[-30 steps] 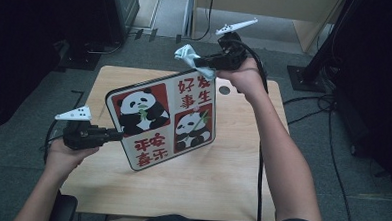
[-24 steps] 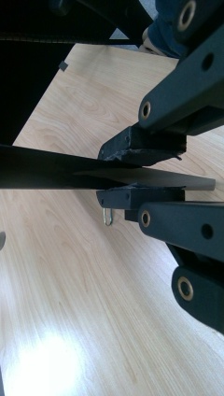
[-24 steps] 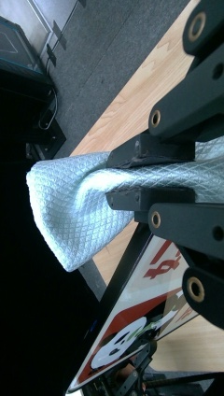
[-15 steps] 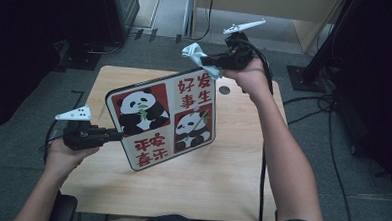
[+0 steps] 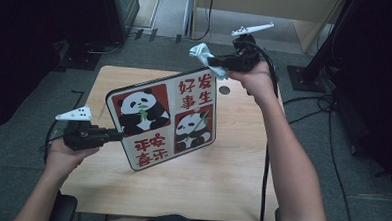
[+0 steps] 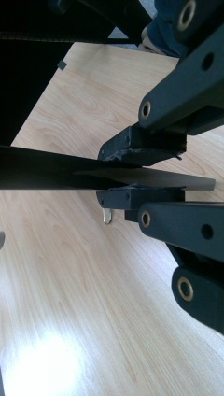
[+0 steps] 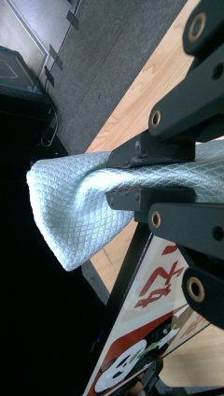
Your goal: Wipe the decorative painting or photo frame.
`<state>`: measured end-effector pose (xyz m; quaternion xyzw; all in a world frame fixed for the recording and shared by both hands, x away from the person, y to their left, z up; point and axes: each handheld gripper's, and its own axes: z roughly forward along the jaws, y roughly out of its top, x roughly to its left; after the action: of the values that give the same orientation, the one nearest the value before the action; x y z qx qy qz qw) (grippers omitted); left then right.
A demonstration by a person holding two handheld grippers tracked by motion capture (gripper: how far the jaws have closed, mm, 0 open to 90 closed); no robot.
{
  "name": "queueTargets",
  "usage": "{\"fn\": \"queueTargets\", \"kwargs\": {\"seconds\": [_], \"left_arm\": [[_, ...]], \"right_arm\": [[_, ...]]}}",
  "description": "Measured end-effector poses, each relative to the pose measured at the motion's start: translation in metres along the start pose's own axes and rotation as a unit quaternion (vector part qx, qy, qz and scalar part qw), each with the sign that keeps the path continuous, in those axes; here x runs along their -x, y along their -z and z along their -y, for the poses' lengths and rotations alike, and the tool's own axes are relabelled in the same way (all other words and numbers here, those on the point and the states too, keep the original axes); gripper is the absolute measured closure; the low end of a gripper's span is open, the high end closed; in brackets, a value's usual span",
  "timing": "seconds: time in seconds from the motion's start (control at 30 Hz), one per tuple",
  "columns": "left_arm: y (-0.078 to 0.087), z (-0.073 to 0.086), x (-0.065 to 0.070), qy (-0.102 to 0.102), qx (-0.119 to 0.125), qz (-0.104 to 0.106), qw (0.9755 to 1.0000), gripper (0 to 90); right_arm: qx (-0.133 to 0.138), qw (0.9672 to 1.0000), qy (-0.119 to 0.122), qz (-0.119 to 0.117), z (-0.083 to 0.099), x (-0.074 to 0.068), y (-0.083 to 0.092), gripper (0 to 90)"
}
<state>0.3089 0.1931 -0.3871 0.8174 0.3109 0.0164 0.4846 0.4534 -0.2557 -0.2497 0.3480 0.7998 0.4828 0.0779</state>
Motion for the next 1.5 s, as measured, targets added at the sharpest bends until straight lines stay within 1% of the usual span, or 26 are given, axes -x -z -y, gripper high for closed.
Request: {"fn": "queueTargets", "kwargs": {"seconds": [0.13,0.2,0.4,0.5,0.63,0.97,1.2,1.33,1.37,1.5], "left_arm": [[0.000,0.000,0.001,-0.001,-0.001,-0.002,1.0000,78.4],[0.000,-0.001,0.001,-0.001,-0.001,-0.002,1.0000,78.3],[0.000,0.000,0.001,-0.001,-0.002,-0.001,1.0000,78.4],[0.000,-0.001,0.001,-0.002,-0.002,-0.002,1.0000,78.3],[0.000,-0.001,0.002,-0.001,-0.003,-0.002,1.0000,78.3],[0.000,-0.001,0.002,-0.001,-0.003,-0.003,1.0000,78.2],[0.000,-0.001,0.002,-0.002,-0.005,-0.004,1.0000,78.2],[0.000,-0.001,0.002,-0.002,-0.005,-0.005,1.0000,78.2],[0.000,-0.001,0.002,-0.002,-0.005,-0.005,1.0000,78.1],[0.000,-0.001,0.003,-0.003,-0.005,-0.006,1.0000,78.1]], "right_arm": [[0.005,0.9999,-0.011,-0.006,0.003,0.002,0.002,80.8],[0.007,0.9999,-0.010,-0.008,0.004,0.003,0.003,80.8],[-0.005,0.9999,-0.006,0.014,0.009,0.007,0.007,80.7],[-0.006,0.9998,-0.016,0.011,0.014,0.011,0.009,80.7],[-0.010,0.9997,-0.017,0.016,0.020,0.014,0.011,80.8],[-0.002,0.9996,-0.025,0.010,0.031,0.014,0.017,80.7],[-0.008,0.9995,-0.029,0.011,0.041,0.016,0.016,80.7],[-0.005,0.9996,-0.027,0.009,0.048,0.016,0.015,80.7],[-0.006,0.9995,-0.031,0.009,0.050,0.015,0.015,80.6],[-0.002,0.9995,-0.032,0.006,0.055,0.015,0.015,80.7]]}}
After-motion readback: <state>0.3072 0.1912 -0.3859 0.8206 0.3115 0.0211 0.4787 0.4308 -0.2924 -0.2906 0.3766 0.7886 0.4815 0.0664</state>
